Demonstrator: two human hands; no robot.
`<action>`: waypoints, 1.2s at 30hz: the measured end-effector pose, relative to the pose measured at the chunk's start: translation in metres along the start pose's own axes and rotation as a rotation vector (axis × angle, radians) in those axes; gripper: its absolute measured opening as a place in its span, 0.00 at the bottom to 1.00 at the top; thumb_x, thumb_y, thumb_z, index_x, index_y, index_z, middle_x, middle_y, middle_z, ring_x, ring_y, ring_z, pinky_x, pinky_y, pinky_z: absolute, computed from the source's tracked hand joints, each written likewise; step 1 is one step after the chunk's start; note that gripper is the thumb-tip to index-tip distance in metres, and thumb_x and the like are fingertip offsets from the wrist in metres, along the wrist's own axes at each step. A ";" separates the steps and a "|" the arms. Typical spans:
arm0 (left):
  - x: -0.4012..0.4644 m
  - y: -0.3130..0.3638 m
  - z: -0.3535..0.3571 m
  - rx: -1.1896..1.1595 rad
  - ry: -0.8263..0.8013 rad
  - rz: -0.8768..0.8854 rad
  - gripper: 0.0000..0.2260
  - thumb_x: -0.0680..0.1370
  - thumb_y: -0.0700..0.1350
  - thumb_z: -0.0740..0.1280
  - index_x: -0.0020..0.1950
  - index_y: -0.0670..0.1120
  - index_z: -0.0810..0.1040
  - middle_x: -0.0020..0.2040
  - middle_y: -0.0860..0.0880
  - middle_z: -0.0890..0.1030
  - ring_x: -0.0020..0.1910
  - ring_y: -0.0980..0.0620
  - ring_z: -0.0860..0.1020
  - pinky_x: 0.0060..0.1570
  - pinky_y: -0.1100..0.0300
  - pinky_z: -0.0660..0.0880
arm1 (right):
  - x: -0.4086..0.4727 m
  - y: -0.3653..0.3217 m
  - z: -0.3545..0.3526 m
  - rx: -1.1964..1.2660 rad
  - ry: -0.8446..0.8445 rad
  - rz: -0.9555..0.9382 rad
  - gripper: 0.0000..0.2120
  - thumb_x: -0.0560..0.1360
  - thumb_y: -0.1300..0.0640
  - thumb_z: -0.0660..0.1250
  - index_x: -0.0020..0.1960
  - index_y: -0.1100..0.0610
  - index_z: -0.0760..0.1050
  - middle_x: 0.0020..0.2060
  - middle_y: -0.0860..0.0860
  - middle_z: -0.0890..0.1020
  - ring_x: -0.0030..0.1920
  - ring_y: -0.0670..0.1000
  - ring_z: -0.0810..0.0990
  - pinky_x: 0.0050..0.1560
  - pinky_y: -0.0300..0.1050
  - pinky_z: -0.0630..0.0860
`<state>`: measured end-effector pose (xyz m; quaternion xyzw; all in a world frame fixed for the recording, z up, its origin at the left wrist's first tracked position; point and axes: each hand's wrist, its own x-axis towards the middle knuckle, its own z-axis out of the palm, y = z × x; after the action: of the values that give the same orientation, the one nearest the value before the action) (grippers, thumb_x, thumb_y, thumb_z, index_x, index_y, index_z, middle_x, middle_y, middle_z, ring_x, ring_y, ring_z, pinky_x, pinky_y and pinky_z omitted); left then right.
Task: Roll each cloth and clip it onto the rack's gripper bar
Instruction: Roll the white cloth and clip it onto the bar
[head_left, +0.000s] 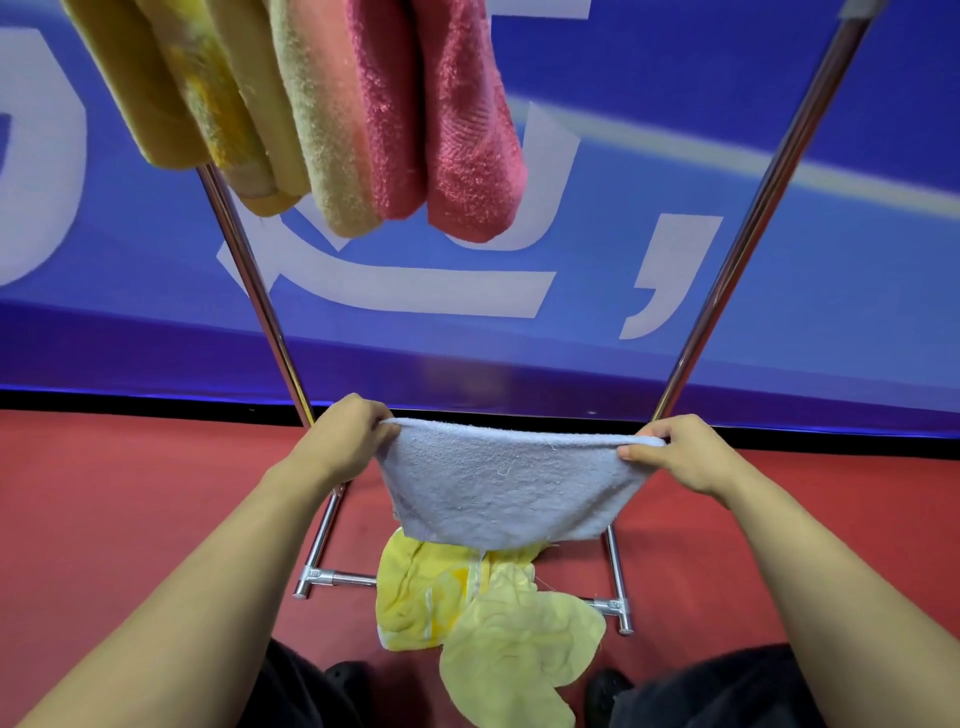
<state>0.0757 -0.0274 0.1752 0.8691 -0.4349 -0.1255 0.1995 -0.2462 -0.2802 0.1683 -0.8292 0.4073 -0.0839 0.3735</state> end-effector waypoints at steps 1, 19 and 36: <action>0.001 -0.003 0.002 -0.004 -0.006 0.001 0.11 0.81 0.46 0.67 0.43 0.40 0.80 0.37 0.42 0.80 0.37 0.44 0.78 0.41 0.51 0.74 | -0.001 0.000 -0.001 0.007 0.017 -0.003 0.09 0.71 0.51 0.78 0.36 0.54 0.83 0.32 0.50 0.82 0.35 0.47 0.75 0.39 0.44 0.71; 0.001 -0.010 -0.009 -0.701 0.149 -0.103 0.07 0.79 0.47 0.73 0.44 0.44 0.85 0.46 0.40 0.87 0.52 0.37 0.84 0.59 0.39 0.80 | -0.012 0.008 -0.018 0.235 0.075 -0.043 0.03 0.76 0.59 0.73 0.46 0.55 0.86 0.36 0.47 0.84 0.34 0.41 0.76 0.41 0.36 0.73; -0.005 0.009 -0.017 -0.856 0.342 -0.088 0.14 0.81 0.52 0.70 0.45 0.41 0.82 0.46 0.35 0.83 0.40 0.49 0.79 0.49 0.42 0.82 | -0.008 -0.002 -0.012 0.539 0.242 0.023 0.10 0.75 0.54 0.75 0.42 0.60 0.80 0.37 0.52 0.83 0.38 0.54 0.86 0.46 0.44 0.77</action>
<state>0.0731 -0.0245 0.1944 0.7345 -0.2674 -0.1571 0.6035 -0.2552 -0.2804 0.1792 -0.6795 0.4211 -0.2831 0.5299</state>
